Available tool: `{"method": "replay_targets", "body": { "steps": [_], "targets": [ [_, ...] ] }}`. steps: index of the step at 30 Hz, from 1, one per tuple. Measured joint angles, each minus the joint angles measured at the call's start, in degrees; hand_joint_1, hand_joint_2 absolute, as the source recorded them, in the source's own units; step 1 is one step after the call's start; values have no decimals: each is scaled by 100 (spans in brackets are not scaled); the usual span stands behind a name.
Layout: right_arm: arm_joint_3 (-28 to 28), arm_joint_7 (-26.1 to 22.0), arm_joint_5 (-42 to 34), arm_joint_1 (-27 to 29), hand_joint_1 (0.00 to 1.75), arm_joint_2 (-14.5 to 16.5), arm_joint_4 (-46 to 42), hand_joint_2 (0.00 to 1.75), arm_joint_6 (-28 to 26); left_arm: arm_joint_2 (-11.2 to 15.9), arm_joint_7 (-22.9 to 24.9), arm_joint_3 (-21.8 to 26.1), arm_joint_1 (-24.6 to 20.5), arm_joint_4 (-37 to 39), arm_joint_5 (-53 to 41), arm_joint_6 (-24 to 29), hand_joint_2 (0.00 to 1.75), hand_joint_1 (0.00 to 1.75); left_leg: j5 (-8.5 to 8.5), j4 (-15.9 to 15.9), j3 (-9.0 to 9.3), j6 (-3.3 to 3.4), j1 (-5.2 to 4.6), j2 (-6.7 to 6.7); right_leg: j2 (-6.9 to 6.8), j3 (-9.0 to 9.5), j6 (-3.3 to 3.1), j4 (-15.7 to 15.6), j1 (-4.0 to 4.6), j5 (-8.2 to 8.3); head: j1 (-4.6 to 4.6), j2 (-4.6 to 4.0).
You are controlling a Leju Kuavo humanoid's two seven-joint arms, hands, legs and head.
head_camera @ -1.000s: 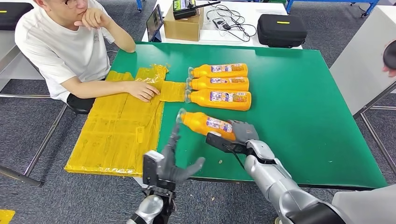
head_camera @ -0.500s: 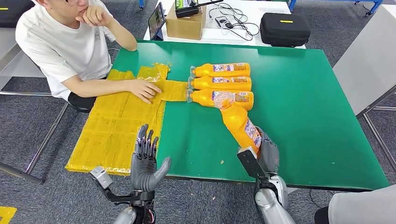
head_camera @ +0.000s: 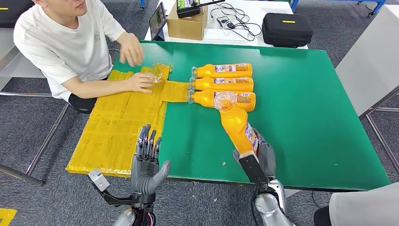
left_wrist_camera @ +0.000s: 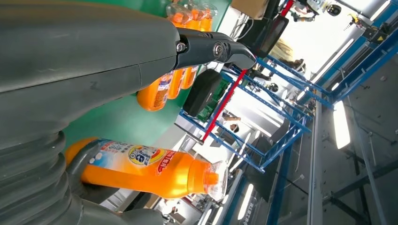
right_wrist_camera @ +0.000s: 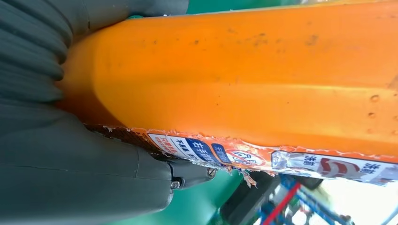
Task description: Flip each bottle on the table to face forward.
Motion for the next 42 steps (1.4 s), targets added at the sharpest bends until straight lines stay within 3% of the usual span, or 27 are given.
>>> {"method": "replay_targets", "body": {
  "steps": [4,6,12,17,26,42],
  "targets": [
    [309,-102,-246,76,175,83,-13,175,892,7,176,-19,-22,33,190,-269,175,0,-1,0,0,-1,1,3,1,-3,0,0,2,0,0,0],
    [664,-147,-202,143,175,178,-3,175,1073,7,319,-37,-51,93,330,-379,175,0,-1,-1,-1,-2,4,4,2,-8,-1,1,5,-1,-1,0],
    [1750,-408,-111,191,175,398,94,175,568,-9,465,-69,-146,290,594,-558,175,0,0,-2,-3,-3,13,3,2,-9,-5,2,10,-4,-1,0],
    [2189,-436,-231,166,175,411,189,175,438,-12,555,-109,-183,405,646,-594,175,0,0,-2,-3,-2,4,4,1,-8,-4,1,2,-3,1,0],
    [2426,-360,-306,131,175,370,379,175,478,-13,832,-203,-252,625,673,-617,175,0,0,-1,-3,-2,2,4,2,-9,-4,1,1,-2,0,0],
    [2464,-390,-302,55,175,350,581,175,486,-10,813,-230,-310,803,585,-573,175,0,0,-1,-3,-2,2,4,1,-9,-4,1,1,-2,1,0]
  ]
}}
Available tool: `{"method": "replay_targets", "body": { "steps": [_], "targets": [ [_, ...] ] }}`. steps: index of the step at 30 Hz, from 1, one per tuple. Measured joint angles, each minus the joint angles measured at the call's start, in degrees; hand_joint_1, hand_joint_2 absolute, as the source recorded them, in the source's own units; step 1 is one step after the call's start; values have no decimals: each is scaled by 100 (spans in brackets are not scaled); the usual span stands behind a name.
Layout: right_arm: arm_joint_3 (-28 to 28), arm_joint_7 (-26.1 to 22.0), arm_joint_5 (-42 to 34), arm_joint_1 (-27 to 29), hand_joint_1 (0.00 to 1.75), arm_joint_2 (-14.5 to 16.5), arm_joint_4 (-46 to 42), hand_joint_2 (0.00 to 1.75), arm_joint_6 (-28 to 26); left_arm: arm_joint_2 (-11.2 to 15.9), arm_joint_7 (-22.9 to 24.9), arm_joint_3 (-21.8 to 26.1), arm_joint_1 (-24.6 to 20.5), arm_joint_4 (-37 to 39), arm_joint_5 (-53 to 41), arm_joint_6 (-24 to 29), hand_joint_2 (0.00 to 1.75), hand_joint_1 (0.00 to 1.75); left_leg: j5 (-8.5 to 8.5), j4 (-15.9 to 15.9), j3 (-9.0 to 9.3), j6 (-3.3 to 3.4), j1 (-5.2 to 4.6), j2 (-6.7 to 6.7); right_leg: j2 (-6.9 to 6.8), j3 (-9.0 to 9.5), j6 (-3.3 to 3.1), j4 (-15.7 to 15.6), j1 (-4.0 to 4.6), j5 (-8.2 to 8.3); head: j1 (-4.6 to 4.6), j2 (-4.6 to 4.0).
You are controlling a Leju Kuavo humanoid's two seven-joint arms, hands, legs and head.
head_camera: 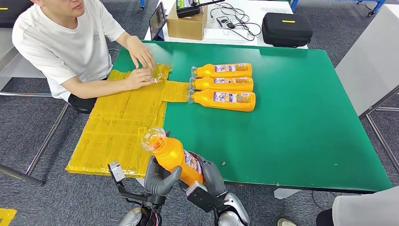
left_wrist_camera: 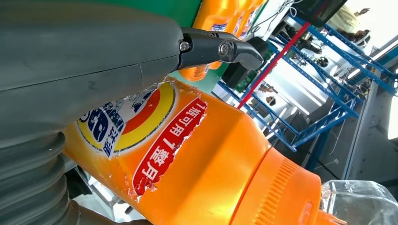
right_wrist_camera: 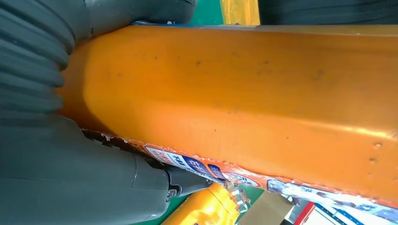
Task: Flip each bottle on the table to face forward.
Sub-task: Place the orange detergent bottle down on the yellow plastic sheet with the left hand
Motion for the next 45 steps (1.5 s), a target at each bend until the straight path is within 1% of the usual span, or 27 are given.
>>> {"method": "replay_targets", "body": {
  "steps": [4,8,11,12,15,16,18,20,24,27,28,30,31,32,34,35,36,41,45],
  "targets": [
    [23,63,-25,-21,175,-8,22,175,117,1,-144,0,-1,10,-178,43,175,0,0,0,0,0,0,0,0,0,0,0,0,0,0,0],
    [65,209,-73,-71,175,-9,54,175,342,18,-473,-10,3,22,-758,186,175,0,0,0,0,0,0,0,0,0,0,0,0,0,-1,0],
    [97,300,30,-98,175,-21,63,175,376,28,-493,-17,2,67,-948,226,175,1,0,0,1,0,0,0,0,0,0,0,0,0,-1,0],
    [105,337,84,-99,175,-31,67,175,380,33,-411,-17,-4,96,-949,220,175,22,0,0,1,0,0,0,0,0,0,0,0,0,-1,0],
    [116,445,188,-91,175,-108,120,175,465,67,122,-10,-90,296,-803,89,175,151,1,0,1,1,0,-4,-1,2,0,-1,-1,0,-1,0],
    [116,453,194,-86,175,-141,156,175,504,78,274,2,-124,395,-725,20,175,175,1,0,1,1,-1,-4,-1,2,1,0,-1,1,0,0],
    [114,430,186,-75,175,-185,230,175,554,85,405,33,-166,566,-624,-98,175,175,1,0,1,1,-1,1,1,1,1,0,-1,2,0,0],
    [103,407,150,-74,175,-199,278,175,579,85,425,54,-200,665,-621,-169,175,175,1,0,4,1,-1,3,2,3,1,-1,0,2,0,0],
    [60,385,33,-88,175,-201,340,175,655,84,399,58,-262,757,-759,-128,175,175,0,0,12,1,-1,4,1,9,1,-2,0,1,-1,0],
    [26,324,20,-78,175,-204,372,175,657,85,551,69,-327,860,-604,-244,175,161,0,0,26,1,0,2,1,21,0,-2,0,1,-1,0],
    [14,273,44,-65,175,-209,380,175,626,86,617,79,-346,909,-512,-338,175,161,1,-1,29,1,0,1,1,25,-1,-2,0,0,0,0],
    [-15,132,156,-24,175,-224,390,175,480,88,711,102,-370,1012,-316,-562,175,170,4,-1,29,1,-1,0,1,27,-1,-2,0,2,1,0],
    [-26,58,246,-3,157,-231,392,175,372,88,739,114,-377,1061,-215,-664,175,175,6,-1,28,1,-1,1,1,25,0,-2,0,5,1,0],
    [-33,-4,343,12,113,-237,392,175,270,88,759,126,-386,1104,-125,-734,175,175,7,-1,27,1,-1,1,1,24,1,-2,0,7,1,0],
    [-33,-100,513,24,26,-248,391,87,131,87,790,149,-409,1169,16,-785,175,175,9,-1,26,2,-1,3,1,23,3,-2,-1,10,1,0],
    [-22,-139,571,26,0,-252,389,44,92,86,807,162,-421,1193,64,-779,175,175,10,-1,26,2,-1,3,1,23,3,-1,-1,10,1,0],
    [-5,-175,604,31,0,-255,388,0,49,85,826,177,-431,1210,95,-762,175,175,11,0,26,3,-1,3,1,23,4,-1,-1,10,1,0],
    [86,-410,529,78,0,-224,359,0,-264,28,921,208,-445,1225,65,-427,175,175,10,0,18,2,-1,1,1,17,4,0,0,9,-1,0],
    [103,-439,494,86,0,-210,335,0,-315,-8,939,208,-451,1211,19,-329,175,175,8,0,12,1,-1,1,1,11,4,-1,0,7,0,0]
  ]
}}
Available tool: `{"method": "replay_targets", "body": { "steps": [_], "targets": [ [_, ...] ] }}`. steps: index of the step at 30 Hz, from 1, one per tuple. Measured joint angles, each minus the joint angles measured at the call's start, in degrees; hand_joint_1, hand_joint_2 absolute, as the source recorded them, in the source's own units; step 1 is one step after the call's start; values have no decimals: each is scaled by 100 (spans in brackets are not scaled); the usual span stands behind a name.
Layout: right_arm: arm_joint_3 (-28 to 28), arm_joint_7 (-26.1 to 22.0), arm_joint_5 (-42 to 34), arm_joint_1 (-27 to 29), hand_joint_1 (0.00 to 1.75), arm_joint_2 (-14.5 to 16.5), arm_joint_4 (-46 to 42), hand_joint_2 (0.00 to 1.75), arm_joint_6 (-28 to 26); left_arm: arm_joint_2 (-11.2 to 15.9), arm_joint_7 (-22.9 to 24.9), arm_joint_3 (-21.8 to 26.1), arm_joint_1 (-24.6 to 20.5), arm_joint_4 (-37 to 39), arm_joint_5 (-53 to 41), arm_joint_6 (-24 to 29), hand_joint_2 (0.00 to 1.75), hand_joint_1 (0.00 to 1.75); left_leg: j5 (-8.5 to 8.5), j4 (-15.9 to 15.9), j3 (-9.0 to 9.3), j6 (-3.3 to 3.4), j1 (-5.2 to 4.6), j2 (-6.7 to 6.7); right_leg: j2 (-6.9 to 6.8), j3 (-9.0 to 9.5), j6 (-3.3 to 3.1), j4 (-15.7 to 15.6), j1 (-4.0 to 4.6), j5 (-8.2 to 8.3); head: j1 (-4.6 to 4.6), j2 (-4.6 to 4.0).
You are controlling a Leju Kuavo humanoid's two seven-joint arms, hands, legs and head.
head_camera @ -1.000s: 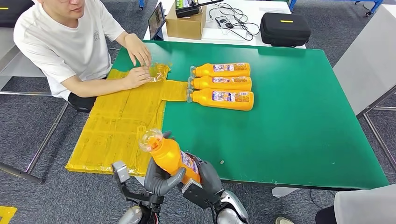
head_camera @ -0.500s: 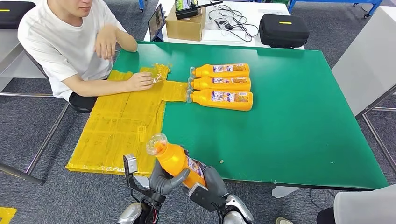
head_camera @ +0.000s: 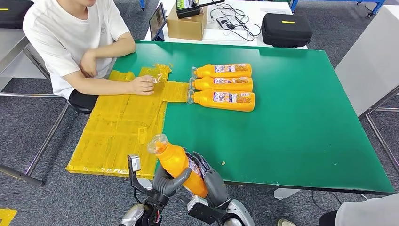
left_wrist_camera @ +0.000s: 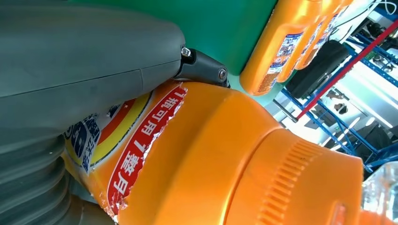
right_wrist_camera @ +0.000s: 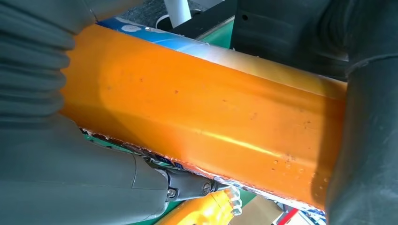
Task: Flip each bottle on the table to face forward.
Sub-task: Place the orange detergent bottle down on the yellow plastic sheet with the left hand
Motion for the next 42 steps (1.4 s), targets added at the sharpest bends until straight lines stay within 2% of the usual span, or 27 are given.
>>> {"method": "replay_targets", "body": {
  "steps": [11,13,16,19,26,32,37,39,42],
  "targets": [
    [1,-20,-16,9,0,1,-17,0,-67,-11,-14,1,-1,-18,-47,148,175,175,0,0,-1,0,0,0,0,-1,0,0,0,0,0,0],
    [-1,-101,-81,38,0,0,-64,0,-235,-30,-71,-1,-9,-59,-254,659,175,175,0,0,-2,0,0,-1,0,-2,0,0,0,0,0,0],
    [-3,-303,-236,123,0,-1,-249,0,-557,-91,-197,-15,-26,-180,-844,1803,175,175,0,0,-4,0,0,2,0,-7,0,0,0,1,0,0],
    [-31,-460,-397,228,0,-3,-488,0,-855,-116,-447,-63,-42,-335,-1445,2671,175,175,0,0,-4,0,0,6,1,-10,0,-1,0,1,0,0],
    [-463,-506,-754,534,0,-102,-1092,0,-1241,-101,-996,-92,-48,-1015,-2291,3892,175,175,12,0,-7,3,0,0,0,-9,-4,-2,0,12,1,0],
    [-976,-561,-785,706,0,-186,-1475,0,-1322,57,-968,-24,-332,-1184,-3015,4444,175,175,24,0,-8,4,0,1,0,-9,-7,-1,0,23,-1,0],
    [-1183,-678,-793,778,0,-185,-1572,0,-1337,208,-867,107,-596,-1163,-3620,4730,175,175,24,0,-16,4,0,1,0,-16,-7,0,0,22,-1,0],
    [-1226,-756,-842,792,0,-164,-1601,0,-1334,301,-773,133,-743,-1127,-4353,4982,175,175,24,0,-19,3,0,1,0,-20,-7,0,1,22,-1,0],
    [-1274,-850,-956,796,0,-94,-1646,0,-1287,450,-436,151,-1065,-941,-5948,5276,175,175,24,0,-20,3,1,0,-1,-22,-7,1,1,22,-1,0]
  ]
}}
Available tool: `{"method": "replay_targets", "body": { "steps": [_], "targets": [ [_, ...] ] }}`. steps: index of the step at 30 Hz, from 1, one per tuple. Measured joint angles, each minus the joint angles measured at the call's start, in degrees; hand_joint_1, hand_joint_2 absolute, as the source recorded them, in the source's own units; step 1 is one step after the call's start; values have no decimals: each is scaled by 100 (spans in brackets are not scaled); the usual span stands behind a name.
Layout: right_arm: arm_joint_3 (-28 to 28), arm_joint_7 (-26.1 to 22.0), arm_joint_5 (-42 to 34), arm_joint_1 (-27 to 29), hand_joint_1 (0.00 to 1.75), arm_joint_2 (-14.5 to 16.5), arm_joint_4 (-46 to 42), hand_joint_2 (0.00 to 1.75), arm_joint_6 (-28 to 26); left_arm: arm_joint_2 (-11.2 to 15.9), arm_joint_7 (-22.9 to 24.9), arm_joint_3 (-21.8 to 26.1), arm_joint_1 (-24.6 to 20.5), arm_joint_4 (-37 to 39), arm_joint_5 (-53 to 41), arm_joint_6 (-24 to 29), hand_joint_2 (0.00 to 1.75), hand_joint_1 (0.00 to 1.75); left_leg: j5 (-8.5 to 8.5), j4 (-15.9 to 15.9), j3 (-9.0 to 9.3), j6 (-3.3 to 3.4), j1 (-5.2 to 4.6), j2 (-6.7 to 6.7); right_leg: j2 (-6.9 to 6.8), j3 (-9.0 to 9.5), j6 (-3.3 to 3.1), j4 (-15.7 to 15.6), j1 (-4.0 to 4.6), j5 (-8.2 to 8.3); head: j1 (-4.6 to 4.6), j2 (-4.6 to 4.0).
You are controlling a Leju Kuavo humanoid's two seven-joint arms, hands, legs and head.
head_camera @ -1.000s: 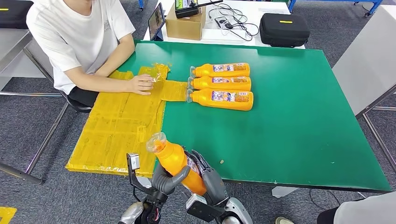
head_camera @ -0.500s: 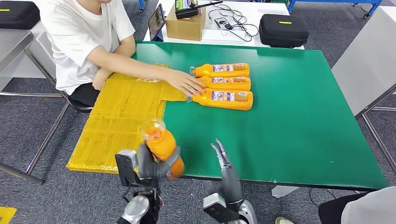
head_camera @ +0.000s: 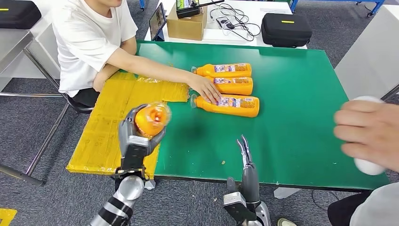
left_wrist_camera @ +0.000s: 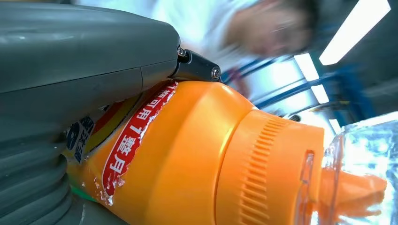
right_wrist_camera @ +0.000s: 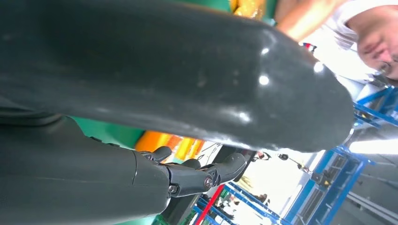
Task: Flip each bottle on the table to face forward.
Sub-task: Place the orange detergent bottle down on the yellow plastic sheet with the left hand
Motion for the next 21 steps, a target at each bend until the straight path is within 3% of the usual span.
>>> {"method": "replay_targets", "body": {
  "steps": [2,7,10,14,21],
  "targets": [
    [-23,-27,-38,-1,0,45,-23,0,43,67,192,16,-206,183,-696,-4,175,175,0,0,0,0,0,1,0,1,0,1,0,0,1,0],
    [-53,-48,-81,-2,0,93,-32,0,101,131,393,25,-464,519,-1221,-70,175,175,1,1,-2,1,-1,0,0,-1,0,0,-1,0,1,0],
    [-72,-70,-181,-26,0,128,-26,0,298,201,1014,-99,-772,1058,-2612,-184,175,175,1,1,-4,1,-1,-7,-3,0,1,0,-1,0,1,0],
    [-78,-89,-231,-89,0,193,9,0,641,262,1823,-316,-1357,2375,-4336,-215,175,175,3,1,-2,-1,-1,1,0,-1,1,1,0,2,2,0],
    [-156,-89,-238,-110,0,237,25,0,849,332,2088,-235,-2059,4160,-4313,-907,175,175,7,1,-3,-4,1,4,0,-2,1,6,1,3,1,0]
  ]
}}
